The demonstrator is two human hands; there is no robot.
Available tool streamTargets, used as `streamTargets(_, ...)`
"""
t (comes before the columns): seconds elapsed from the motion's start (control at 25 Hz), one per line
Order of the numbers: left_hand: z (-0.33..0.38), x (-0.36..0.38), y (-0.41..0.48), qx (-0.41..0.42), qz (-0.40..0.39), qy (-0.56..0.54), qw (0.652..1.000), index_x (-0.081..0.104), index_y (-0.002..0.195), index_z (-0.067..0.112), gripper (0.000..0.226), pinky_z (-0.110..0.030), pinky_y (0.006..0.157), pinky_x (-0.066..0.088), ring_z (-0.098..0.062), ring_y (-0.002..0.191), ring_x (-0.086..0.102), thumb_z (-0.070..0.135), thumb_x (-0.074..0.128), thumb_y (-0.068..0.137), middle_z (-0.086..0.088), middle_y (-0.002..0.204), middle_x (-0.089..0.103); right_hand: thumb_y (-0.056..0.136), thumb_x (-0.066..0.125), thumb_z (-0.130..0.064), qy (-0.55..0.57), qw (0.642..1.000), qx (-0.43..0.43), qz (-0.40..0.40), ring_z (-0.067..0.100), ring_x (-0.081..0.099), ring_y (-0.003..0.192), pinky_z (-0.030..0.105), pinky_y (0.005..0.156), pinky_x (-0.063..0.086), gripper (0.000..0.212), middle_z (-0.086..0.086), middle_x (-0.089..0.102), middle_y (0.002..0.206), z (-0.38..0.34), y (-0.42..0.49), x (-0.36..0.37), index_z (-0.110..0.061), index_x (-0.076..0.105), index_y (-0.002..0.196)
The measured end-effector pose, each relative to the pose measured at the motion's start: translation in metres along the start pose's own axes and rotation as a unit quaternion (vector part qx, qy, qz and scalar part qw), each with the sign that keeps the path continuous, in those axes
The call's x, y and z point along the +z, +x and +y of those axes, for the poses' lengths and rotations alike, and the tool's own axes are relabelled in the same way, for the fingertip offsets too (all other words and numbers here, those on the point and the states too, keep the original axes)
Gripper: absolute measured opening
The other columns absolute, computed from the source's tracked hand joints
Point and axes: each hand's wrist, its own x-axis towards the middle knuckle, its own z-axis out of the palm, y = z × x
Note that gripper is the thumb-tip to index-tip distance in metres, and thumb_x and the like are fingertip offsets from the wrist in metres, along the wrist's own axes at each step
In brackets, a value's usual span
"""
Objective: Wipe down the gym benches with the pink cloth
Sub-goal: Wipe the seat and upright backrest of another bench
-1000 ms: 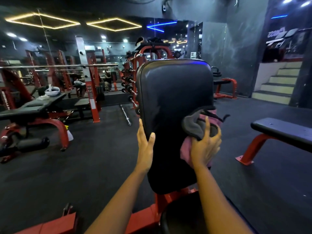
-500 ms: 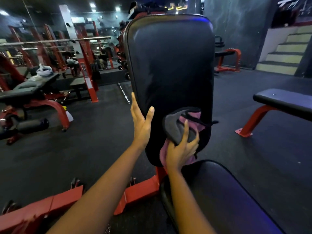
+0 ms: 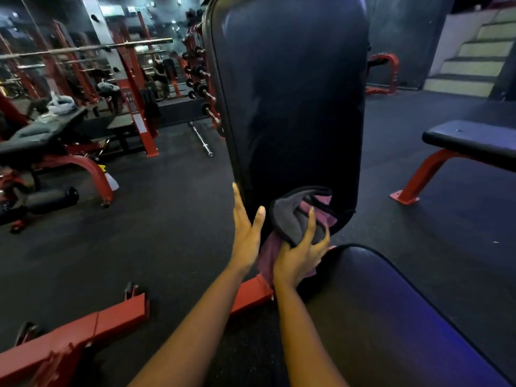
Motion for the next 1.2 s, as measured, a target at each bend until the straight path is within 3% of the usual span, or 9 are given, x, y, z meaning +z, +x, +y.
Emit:
streamTargets(0.16, 0.001, 0.009, -0.001, -0.032, 0.026, -0.007, 0.999, -0.013, 0.139, 0.05, 0.099, -0.024, 0.106, 0.013, 0.035, 0.115, 0.002, 0.083, 0.043, 0.064, 0.055, 0.121, -0.007, 0.08, 0.064, -0.001, 0.036, 0.994, 0.057, 0.091, 0.04, 0.041, 0.124, 0.046, 0.099, 0.037, 0.067, 0.019, 0.039, 0.137, 0.02, 0.057, -0.003, -0.028, 0.043, 0.138)
streamTargets(0.32, -0.001, 0.009, 0.0, -0.005, 0.025, -0.012, 1.0, -0.013, 0.137, 0.052, 0.091, -0.02, 0.104, 0.012, 0.029, 0.12, 0.004, 0.07, 0.05, 0.074, 0.045, 0.13, -0.005, 0.086, 0.062, -0.012, 0.092, 0.973, 0.174, 0.121, 0.04, 0.043, 0.123, 0.043, 0.101, 0.036, 0.056, 0.021, 0.039, 0.137, 0.028, 0.09, -0.009, -0.024, 0.045, 0.138)
streamTargets(0.44, 0.001, 0.004, -0.001, -0.006, 0.006, 0.002, 1.0, -0.011, 0.138, 0.049, 0.079, -0.031, 0.107, 0.015, 0.005, 0.129, 0.008, 0.046, 0.051, 0.089, 0.022, 0.143, 0.002, 0.088, 0.056, -0.029, 0.16, 0.938, 0.303, 0.055, 0.04, 0.052, 0.116, 0.045, 0.101, 0.041, 0.045, 0.022, 0.051, 0.13, 0.041, 0.122, -0.025, -0.024, 0.051, 0.132)
streamTargets(0.52, 0.005, -0.004, -0.001, 0.002, 0.009, 0.009, 1.0, -0.005, 0.135, 0.056, 0.076, -0.037, 0.113, 0.018, 0.0, 0.133, 0.013, 0.054, 0.052, 0.085, 0.015, 0.151, 0.006, 0.088, 0.057, -0.031, 0.171, 0.94, 0.294, -0.005, 0.037, 0.052, 0.118, 0.046, 0.105, 0.04, 0.042, 0.019, 0.055, 0.127, 0.043, 0.128, -0.042, -0.024, 0.054, 0.129)
streamTargets(0.6, 0.013, -0.013, 0.003, 0.018, 0.035, 0.003, 0.999, 0.002, 0.135, 0.059, 0.078, -0.041, 0.114, 0.026, -0.008, 0.137, 0.024, 0.065, 0.054, 0.077, 0.008, 0.152, 0.014, 0.09, 0.057, -0.031, 0.153, 0.96, 0.229, -0.04, 0.034, 0.046, 0.126, 0.047, 0.108, 0.036, 0.046, 0.015, 0.048, 0.136, 0.031, 0.117, -0.061, -0.024, 0.049, 0.134)
streamTargets(0.84, 0.079, -0.034, 0.043, 0.1, 0.097, 0.019, 0.99, 0.006, 0.145, 0.038, 0.068, -0.031, 0.104, 0.033, -0.016, 0.126, 0.039, 0.032, 0.05, 0.094, -0.006, 0.15, 0.019, 0.088, 0.062, -0.019, 0.131, 0.983, -0.071, -0.103, 0.027, 0.044, 0.124, 0.035, 0.1, 0.037, 0.049, 0.013, 0.041, 0.133, -0.06, 0.101, -0.091, -0.022, 0.047, 0.135)
streamTargets(0.96, 0.11, -0.032, 0.073, 0.136, 0.123, -0.012, 0.983, 0.01, 0.142, 0.039, 0.065, -0.028, 0.107, 0.029, -0.01, 0.129, 0.034, 0.04, 0.048, 0.09, -0.006, 0.148, 0.026, 0.085, 0.064, -0.024, 0.115, 0.962, -0.233, -0.089, 0.022, 0.045, 0.12, 0.03, 0.098, 0.038, 0.052, 0.009, 0.041, 0.133, -0.13, 0.113, -0.094, -0.034, 0.048, 0.133)
streamTargets(1.08, 0.139, -0.029, 0.1, 0.155, 0.145, -0.028, 0.977, 0.01, 0.146, 0.035, 0.058, -0.036, 0.113, 0.025, -0.012, 0.137, 0.027, 0.036, 0.041, 0.097, -0.004, 0.153, 0.024, 0.077, 0.061, -0.032, 0.085, 0.921, -0.377, -0.045, 0.027, 0.046, 0.118, 0.038, 0.097, 0.039, 0.055, 0.009, 0.044, 0.133, -0.216, 0.134, -0.091, -0.04, 0.05, 0.131)
streamTargets(1.2, 0.157, -0.021, 0.117, 0.164, 0.171, -0.038, 0.971, 0.012, 0.148, 0.028, 0.057, -0.041, 0.117, 0.02, -0.015, 0.142, 0.02, 0.038, 0.035, 0.097, 0.003, 0.156, 0.019, 0.078, 0.063, -0.034, -0.022, 0.891, -0.453, -0.008, 0.031, 0.041, 0.118, 0.043, 0.096, 0.035, 0.055, 0.009, 0.04, 0.138, -0.301, 0.156, -0.079, -0.04, 0.049, 0.132)
